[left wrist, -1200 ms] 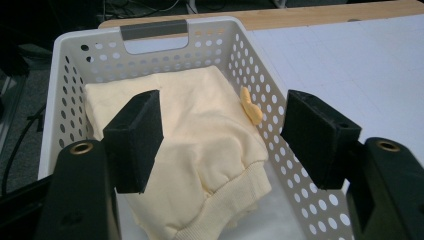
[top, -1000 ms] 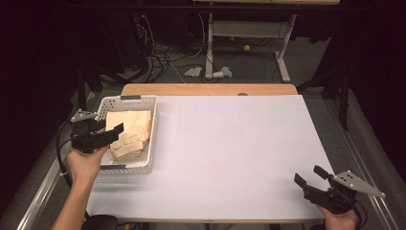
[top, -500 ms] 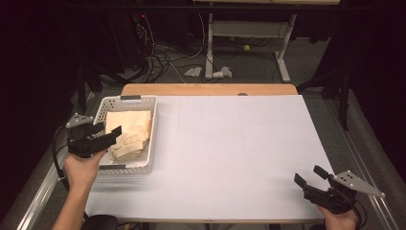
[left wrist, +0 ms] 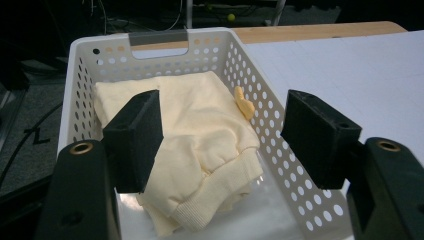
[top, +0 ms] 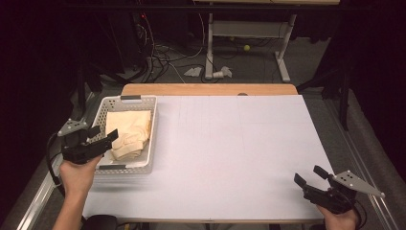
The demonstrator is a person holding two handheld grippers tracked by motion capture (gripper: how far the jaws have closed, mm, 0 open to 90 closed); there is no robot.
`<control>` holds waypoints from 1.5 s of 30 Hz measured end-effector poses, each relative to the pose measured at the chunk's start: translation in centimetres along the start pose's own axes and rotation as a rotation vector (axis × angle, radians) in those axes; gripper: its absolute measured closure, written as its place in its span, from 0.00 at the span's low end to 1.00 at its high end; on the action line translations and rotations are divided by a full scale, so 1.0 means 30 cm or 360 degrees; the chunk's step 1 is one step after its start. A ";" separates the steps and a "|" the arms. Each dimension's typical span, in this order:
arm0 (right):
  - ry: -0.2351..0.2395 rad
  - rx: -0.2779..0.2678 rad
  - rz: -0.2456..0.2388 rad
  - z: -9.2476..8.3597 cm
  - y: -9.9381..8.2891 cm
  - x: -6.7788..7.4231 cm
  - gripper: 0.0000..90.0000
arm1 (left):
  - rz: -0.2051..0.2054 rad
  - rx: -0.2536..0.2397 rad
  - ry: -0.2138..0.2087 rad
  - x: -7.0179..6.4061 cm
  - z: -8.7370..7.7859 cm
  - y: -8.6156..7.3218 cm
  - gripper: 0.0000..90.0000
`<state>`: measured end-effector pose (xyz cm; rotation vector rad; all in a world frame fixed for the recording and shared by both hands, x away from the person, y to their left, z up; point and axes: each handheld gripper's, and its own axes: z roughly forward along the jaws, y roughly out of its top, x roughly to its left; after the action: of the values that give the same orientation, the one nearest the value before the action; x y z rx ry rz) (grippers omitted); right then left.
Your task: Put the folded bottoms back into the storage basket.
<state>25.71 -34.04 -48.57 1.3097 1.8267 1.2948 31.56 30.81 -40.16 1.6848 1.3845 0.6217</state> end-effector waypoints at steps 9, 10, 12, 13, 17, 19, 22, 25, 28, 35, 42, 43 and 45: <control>-0.0003 -0.0002 0.0001 0.000 0.000 0.000 0.22 | -0.0004 -0.0034 -0.0011 0.001 -0.021 -0.024 0.35; -0.0002 -0.0001 0.0000 0.000 0.000 0.000 0.22 | -0.0002 -0.0049 -0.0014 0.000 -0.024 -0.028 0.35; -0.0003 -0.0001 0.0000 0.000 0.000 0.000 0.22 | 0.0001 -0.0061 -0.0017 0.000 -0.029 -0.034 0.35; -0.0003 -0.0001 0.0000 0.000 0.000 0.000 0.22 | -0.0002 -0.0060 -0.0019 -0.001 -0.031 -0.037 0.35; -0.0002 -0.0001 0.0001 0.000 0.000 0.000 0.22 | 0.0006 -0.0072 -0.0011 -0.002 -0.037 -0.047 0.35; -0.0003 -0.0001 0.0001 0.000 0.000 0.000 0.22 | 0.0000 -0.0076 -0.0013 -0.002 -0.041 -0.053 0.35; -0.0002 -0.0001 0.0002 -0.001 0.000 0.000 0.22 | -0.0004 -0.0085 -0.0013 -0.001 -0.049 -0.062 0.35; -0.0003 -0.0002 0.0003 -0.001 0.000 0.000 0.22 | -0.0003 -0.0097 -0.0015 -0.002 -0.056 -0.072 0.35; -0.0003 -0.0003 0.0004 -0.001 0.000 -0.001 0.22 | -0.0002 -0.0104 -0.0014 -0.001 -0.061 -0.077 0.35; -0.0005 -0.0004 0.0004 -0.001 0.000 -0.001 0.22 | -0.0017 -0.0133 -0.0006 0.006 -0.080 -0.102 0.35; -0.0006 -0.0005 0.0005 -0.002 0.000 0.001 0.22 | -0.0025 -0.0143 0.0001 0.011 -0.096 -0.121 0.35; -0.0006 -0.0006 0.0004 -0.002 0.000 0.001 0.22 | -0.0026 -0.0143 0.0001 0.011 -0.098 -0.124 0.35; -0.0006 -0.0006 0.0004 -0.002 0.000 0.001 0.22 | -0.0029 -0.0142 0.0002 0.011 -0.101 -0.131 0.35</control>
<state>25.65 -34.05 -48.56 1.3121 1.8199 1.2955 27.12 32.15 -41.96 1.5997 1.3518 0.6647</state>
